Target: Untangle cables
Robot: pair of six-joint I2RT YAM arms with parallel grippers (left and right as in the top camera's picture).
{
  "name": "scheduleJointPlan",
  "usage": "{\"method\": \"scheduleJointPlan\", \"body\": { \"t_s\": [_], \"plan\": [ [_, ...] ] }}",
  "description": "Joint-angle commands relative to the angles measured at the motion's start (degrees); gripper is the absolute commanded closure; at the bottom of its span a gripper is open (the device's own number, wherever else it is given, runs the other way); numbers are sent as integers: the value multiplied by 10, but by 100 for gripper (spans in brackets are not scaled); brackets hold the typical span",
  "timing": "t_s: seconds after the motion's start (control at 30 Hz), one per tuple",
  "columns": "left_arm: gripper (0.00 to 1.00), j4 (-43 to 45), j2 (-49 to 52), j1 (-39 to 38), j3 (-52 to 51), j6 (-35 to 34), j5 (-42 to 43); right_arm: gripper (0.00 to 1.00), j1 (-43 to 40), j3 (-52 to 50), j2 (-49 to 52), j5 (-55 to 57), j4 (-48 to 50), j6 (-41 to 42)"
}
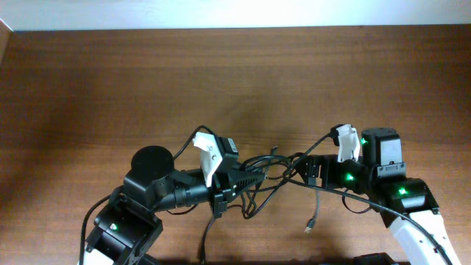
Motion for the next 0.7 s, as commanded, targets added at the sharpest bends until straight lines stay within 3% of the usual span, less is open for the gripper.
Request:
{"method": "scheduleJointPlan", "body": {
  "t_s": [0.0, 0.37, 0.67],
  "plan": [
    [100, 28, -33, 3, 19, -1, 35, 1, -7, -8, 9, 190, -19, 45],
    [100, 41, -37, 9, 30, -1, 13, 1, -7, -9, 10, 254, -47, 71],
    [100, 36, -50, 96, 41, -6, 14, 1, -7, -9, 10, 285, -59, 84]
  ]
}}
